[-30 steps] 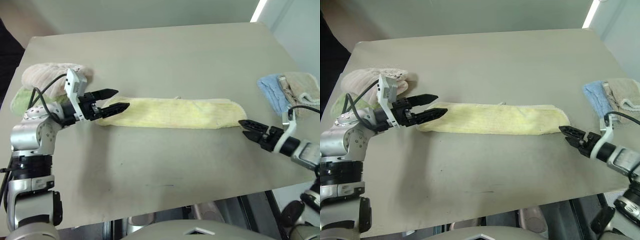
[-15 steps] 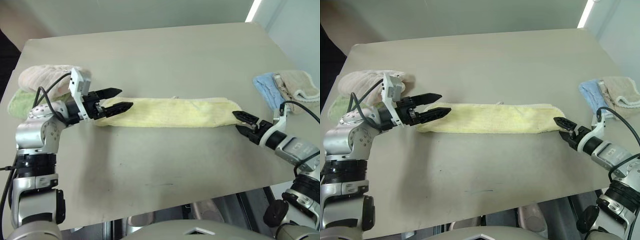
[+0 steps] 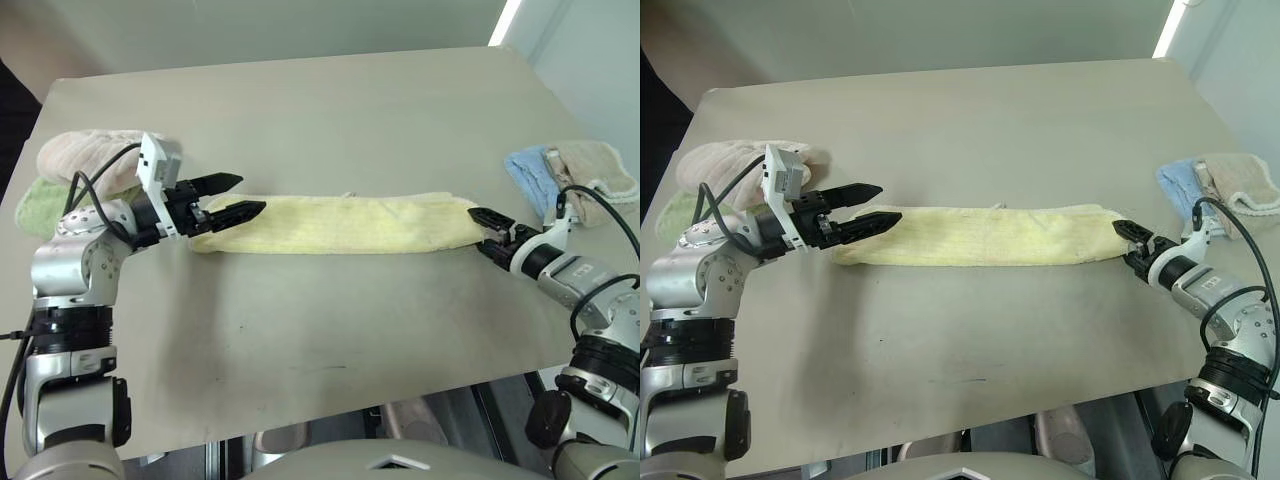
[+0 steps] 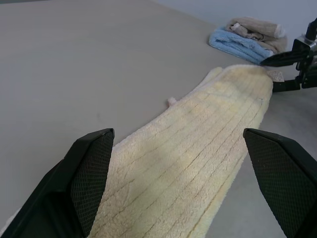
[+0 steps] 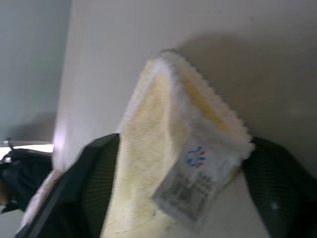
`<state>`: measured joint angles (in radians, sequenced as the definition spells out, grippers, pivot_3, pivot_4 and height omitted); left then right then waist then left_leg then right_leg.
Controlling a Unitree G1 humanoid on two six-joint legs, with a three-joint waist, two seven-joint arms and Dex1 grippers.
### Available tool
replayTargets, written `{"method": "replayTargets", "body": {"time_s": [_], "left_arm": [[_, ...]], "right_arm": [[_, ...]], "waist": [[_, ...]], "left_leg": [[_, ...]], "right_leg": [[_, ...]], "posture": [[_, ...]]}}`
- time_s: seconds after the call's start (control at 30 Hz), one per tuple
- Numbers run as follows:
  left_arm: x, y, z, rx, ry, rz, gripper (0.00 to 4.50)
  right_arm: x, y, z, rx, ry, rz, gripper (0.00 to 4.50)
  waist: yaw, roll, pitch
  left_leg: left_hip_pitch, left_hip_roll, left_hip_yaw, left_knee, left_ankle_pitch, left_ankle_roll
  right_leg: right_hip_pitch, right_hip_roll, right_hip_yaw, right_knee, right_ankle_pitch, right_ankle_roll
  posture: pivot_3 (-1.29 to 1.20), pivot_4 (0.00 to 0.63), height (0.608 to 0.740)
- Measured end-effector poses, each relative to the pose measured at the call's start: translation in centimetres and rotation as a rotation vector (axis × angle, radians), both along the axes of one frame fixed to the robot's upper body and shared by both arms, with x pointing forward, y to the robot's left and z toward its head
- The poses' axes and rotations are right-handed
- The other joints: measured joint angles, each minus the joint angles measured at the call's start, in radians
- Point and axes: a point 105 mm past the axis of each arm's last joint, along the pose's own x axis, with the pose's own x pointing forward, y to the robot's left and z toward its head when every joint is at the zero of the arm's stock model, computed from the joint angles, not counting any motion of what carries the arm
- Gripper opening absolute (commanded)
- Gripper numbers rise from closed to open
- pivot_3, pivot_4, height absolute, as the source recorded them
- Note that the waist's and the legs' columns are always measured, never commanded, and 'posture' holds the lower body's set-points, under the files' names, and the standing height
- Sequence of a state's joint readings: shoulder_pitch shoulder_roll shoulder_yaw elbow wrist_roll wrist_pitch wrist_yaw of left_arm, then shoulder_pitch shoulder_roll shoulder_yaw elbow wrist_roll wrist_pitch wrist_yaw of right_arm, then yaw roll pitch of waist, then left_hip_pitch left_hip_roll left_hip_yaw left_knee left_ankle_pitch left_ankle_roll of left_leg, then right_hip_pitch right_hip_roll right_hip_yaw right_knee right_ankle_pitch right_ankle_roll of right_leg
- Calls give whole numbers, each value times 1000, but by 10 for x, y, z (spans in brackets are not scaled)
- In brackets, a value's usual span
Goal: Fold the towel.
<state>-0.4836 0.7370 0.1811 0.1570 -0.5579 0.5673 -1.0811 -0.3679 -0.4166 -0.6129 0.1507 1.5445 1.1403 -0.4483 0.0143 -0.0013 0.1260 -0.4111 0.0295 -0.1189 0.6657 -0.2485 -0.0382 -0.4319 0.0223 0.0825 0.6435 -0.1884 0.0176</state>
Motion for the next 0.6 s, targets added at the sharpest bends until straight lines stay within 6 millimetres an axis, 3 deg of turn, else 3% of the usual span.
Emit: {"method": "replayTargets", "body": {"time_s": [0.27,0.5,0.6], "left_arm": [[1,0,-1,-3,-1,8,4500],[1,0,-1,-4,-3,11,4500],[1,0,-1,-3,-5,11,4500]], "right_arm": [[-3,-22,0,-76,1,-61,23],[-5,-52,18,-189,-51,-109,23],[-5,-68,37,-278,-111,-106,23]], "waist": [[4,0,0],[6,1,0],[6,1,1]], "left_leg": [[-5,0,0,-1,-2,1],[-7,0,0,-2,-3,1],[-7,0,1,-1,-3,2]], "right_leg": [[-5,0,0,0,2,8],[-7,0,0,-1,2,8],[-7,-1,0,-1,2,8]], "posture": [[0,150,740],[0,150,740],[0,150,740]]}}
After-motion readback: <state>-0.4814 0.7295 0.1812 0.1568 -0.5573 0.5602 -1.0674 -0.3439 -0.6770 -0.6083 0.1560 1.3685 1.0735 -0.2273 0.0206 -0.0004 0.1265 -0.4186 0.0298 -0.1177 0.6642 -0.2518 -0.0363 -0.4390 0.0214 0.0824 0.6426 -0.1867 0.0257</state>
